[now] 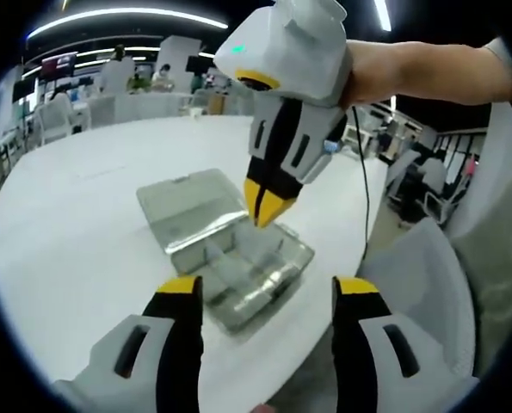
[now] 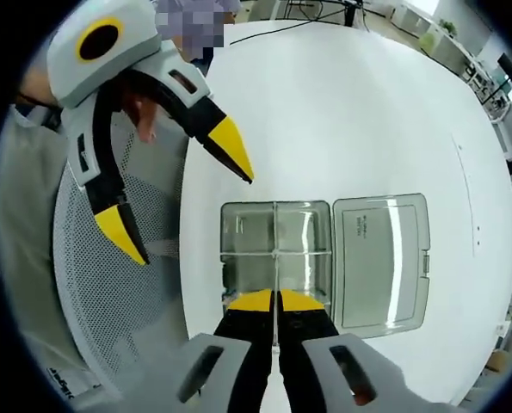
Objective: Insert the divider into the dual guide fixture by aligning both edges with the guide slots and pushing it downward to the bottom, including one-sided entry, uneven engagement, binding, and posture correction.
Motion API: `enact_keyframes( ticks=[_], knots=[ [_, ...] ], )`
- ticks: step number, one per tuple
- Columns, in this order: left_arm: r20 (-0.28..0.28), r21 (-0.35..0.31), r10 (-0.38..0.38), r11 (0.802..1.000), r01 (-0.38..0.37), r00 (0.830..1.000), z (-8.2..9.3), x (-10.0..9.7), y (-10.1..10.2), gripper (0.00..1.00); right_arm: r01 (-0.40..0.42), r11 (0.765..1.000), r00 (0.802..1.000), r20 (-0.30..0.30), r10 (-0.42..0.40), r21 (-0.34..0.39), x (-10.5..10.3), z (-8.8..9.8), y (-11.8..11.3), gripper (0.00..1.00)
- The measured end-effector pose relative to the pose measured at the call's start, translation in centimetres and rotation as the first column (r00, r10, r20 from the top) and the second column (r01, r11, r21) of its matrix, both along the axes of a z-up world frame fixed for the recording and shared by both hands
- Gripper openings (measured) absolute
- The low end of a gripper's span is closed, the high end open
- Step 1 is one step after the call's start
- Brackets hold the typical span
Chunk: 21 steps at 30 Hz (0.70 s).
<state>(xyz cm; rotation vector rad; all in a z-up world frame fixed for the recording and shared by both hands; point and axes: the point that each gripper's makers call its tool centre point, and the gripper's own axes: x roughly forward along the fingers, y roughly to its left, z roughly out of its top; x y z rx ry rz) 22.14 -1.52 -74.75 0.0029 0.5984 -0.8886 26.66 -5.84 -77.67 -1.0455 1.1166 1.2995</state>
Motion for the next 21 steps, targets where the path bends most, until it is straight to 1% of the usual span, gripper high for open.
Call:
enact_keyframes(
  ticks=[9,21],
  knots=[
    [-0.006,0.0,0.004,1.0,-0.004,1.0,-0.43,0.19,0.34,0.59,-0.014,1.0,1.0,0.002,0.014,-0.005,0.07,-0.44,0.18,0.0],
    [-0.007,0.001,0.008,1.0,-0.008,1.0,-0.2,0.19,0.45,0.59,-0.022,1.0,1.0,0.005,0.022,-0.016,0.07,-0.83,0.11,0.0]
  ],
)
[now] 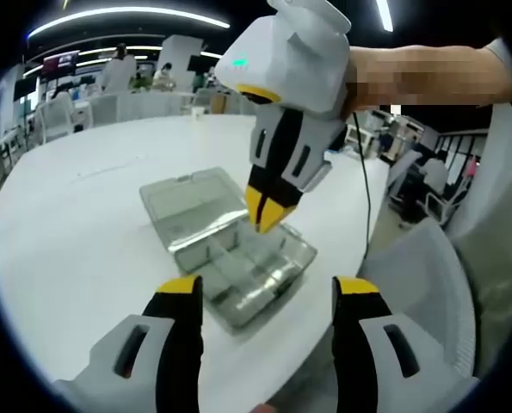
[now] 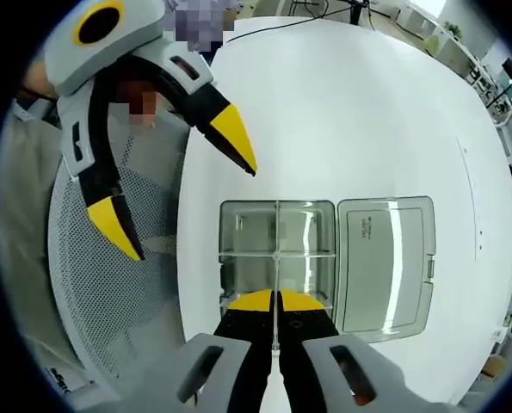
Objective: Insert the divider into the dual guide fixture by aligning both edges with the guide slots and pushing it downward to the bottom, including one-sided entry, uneven engagement, binding, and posture correction.
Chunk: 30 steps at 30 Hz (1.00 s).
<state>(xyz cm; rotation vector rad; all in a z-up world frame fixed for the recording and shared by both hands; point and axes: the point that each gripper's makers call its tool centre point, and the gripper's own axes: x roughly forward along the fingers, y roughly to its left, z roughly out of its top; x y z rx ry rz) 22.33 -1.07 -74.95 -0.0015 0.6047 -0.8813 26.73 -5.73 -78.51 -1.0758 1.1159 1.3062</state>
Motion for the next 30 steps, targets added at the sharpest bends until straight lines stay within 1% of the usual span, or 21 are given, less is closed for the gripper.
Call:
enact_keyframes(
  ticks=[16,17,22,30],
  knots=[
    [0.001,-0.001,0.0,1.0,0.0,1.0,-0.05,0.17,0.14,0.59,-0.012,1.0,1.0,0.015,0.012,-0.022,-0.2,-0.19,0.09,0.0],
    [0.002,-0.001,-0.001,1.0,0.001,1.0,-0.01,0.14,0.11,0.59,-0.032,0.999,0.999,0.025,0.033,-0.024,-0.12,-0.26,0.08,0.0],
    [0.001,-0.002,-0.001,1.0,0.001,1.0,0.04,0.09,0.04,0.59,-0.017,1.0,1.0,0.022,0.017,-0.021,-0.11,-0.38,0.04,0.0],
    [-0.001,-0.001,-0.002,1.0,0.002,1.0,-0.14,0.1,0.09,0.59,-0.017,1.0,1.0,0.026,0.017,-0.018,-0.16,-0.63,-0.03,0.0]
  ],
)
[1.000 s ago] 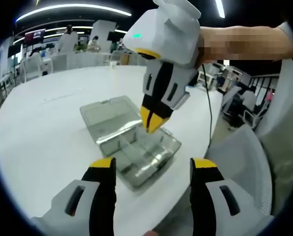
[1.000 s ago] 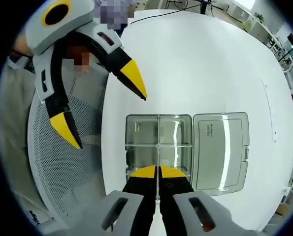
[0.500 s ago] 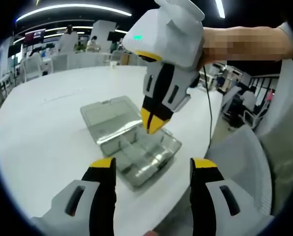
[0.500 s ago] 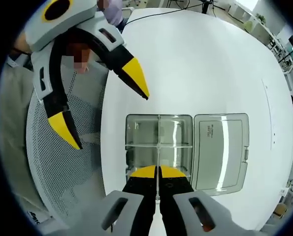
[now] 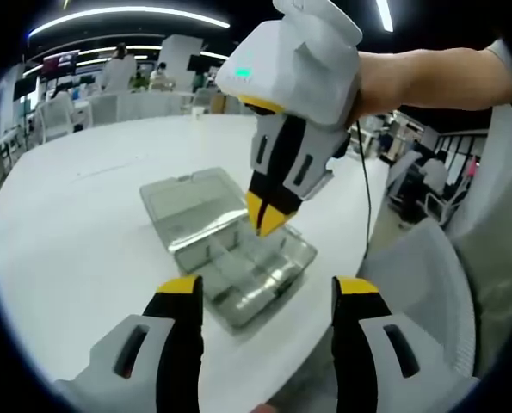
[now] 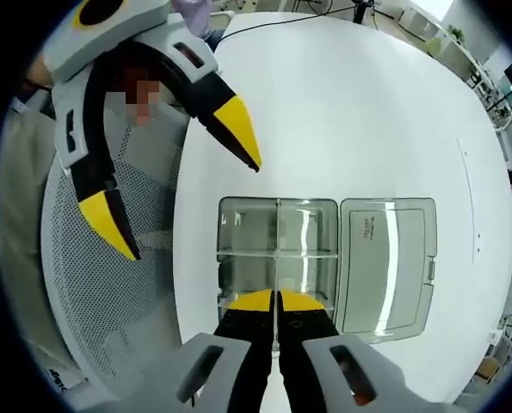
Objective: Insert the divider into the dual guide fixture by aligning both edges with the guide slots and pushing it downward to the bottom, including one-sided entry, uneven engagement, binding, and posture correction.
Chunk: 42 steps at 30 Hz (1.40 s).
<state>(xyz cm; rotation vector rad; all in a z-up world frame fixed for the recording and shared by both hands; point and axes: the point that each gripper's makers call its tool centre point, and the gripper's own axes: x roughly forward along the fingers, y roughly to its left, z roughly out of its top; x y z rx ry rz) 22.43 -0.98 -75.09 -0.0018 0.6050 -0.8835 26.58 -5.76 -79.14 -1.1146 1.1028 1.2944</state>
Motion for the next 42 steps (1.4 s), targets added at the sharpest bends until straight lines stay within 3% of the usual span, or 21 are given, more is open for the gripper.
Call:
enact_keyframes(
  ticks=[42],
  knots=[
    [-0.008,-0.002,0.01,1.0,-0.01,1.0,-0.1,-0.1,0.3,0.59,0.005,1.0,1.0,-0.006,-0.005,-0.013,-0.1,-1.8,-0.1,0.0]
  ],
)
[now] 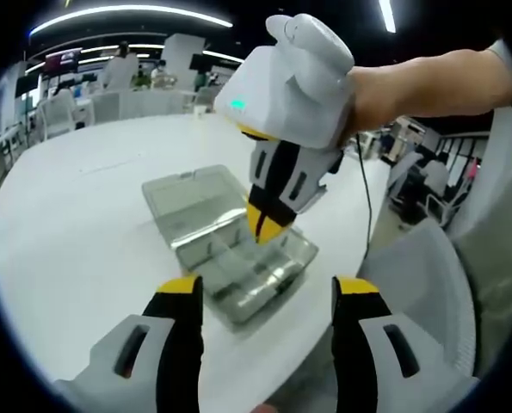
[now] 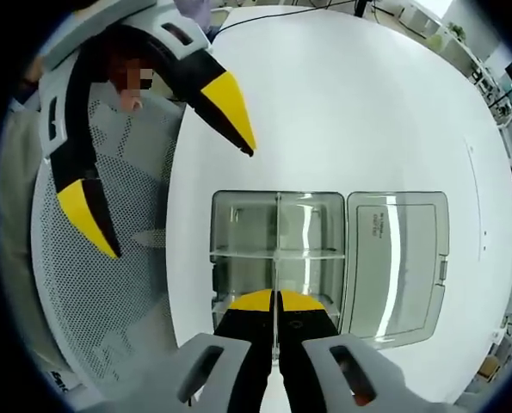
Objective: Insert the divider into the dual guide fixture by aligning both edges with the guide slots and pushing it downward to the bottom, including one-sided entry, uneven engagement, binding, and posture correction.
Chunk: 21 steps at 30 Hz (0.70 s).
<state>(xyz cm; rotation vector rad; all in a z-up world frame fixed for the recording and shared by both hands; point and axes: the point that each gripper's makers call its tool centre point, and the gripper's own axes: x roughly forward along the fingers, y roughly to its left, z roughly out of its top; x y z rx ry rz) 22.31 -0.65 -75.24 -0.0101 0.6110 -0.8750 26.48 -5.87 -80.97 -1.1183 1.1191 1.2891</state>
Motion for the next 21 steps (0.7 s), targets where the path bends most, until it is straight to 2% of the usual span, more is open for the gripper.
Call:
enact_keyframes(
  ticks=[21],
  knots=[
    [-0.003,0.008,0.004,1.0,-0.004,1.0,-0.2,0.1,0.5,0.59,-0.018,1.0,1.0,-0.004,0.017,-0.002,0.1,-1.1,0.1,0.0]
  ],
)
